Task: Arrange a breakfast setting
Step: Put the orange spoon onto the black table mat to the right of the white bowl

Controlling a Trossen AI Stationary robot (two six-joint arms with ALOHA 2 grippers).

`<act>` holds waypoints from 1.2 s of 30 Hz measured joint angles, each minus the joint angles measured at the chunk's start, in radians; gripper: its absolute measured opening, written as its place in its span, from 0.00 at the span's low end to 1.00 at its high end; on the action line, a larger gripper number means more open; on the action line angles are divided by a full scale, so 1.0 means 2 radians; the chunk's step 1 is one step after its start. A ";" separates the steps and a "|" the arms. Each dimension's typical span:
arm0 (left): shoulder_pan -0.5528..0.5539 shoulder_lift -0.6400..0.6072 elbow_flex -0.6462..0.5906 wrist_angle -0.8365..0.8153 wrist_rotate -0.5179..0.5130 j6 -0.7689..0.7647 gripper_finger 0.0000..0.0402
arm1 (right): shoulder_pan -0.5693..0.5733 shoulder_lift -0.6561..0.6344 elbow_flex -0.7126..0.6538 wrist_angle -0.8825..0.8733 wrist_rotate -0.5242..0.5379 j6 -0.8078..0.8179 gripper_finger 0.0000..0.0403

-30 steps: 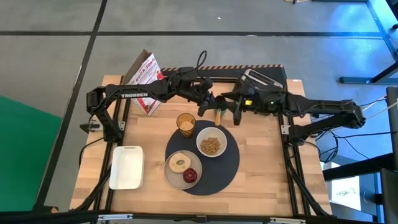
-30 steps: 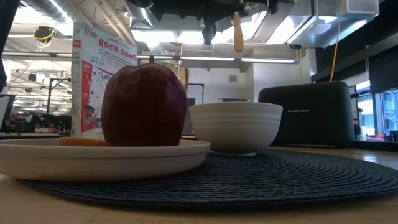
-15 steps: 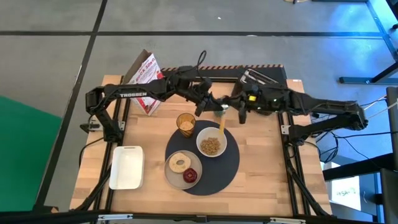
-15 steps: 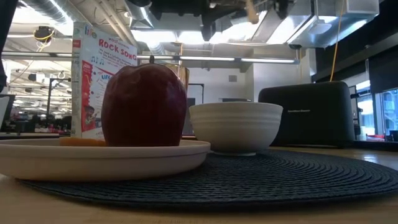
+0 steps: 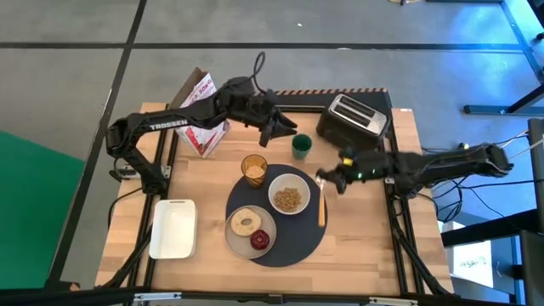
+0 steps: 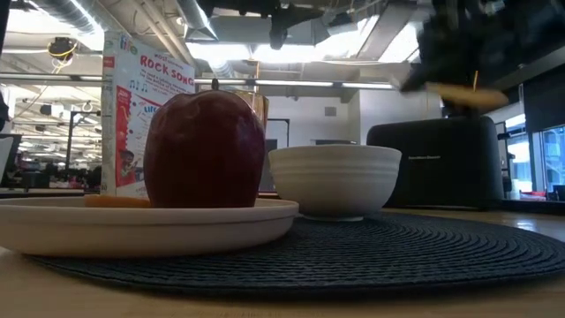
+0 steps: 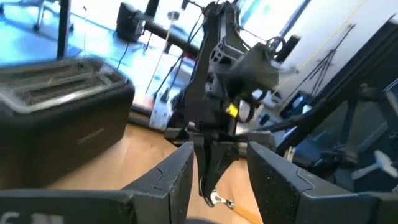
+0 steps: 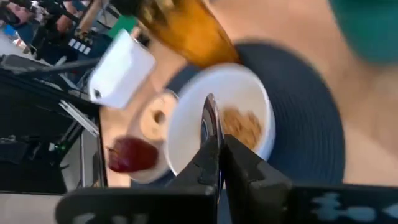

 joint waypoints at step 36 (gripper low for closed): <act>-0.019 0.000 -0.001 -0.042 -0.068 0.048 0.36 | 0.056 0.225 -0.160 0.329 0.038 0.135 0.18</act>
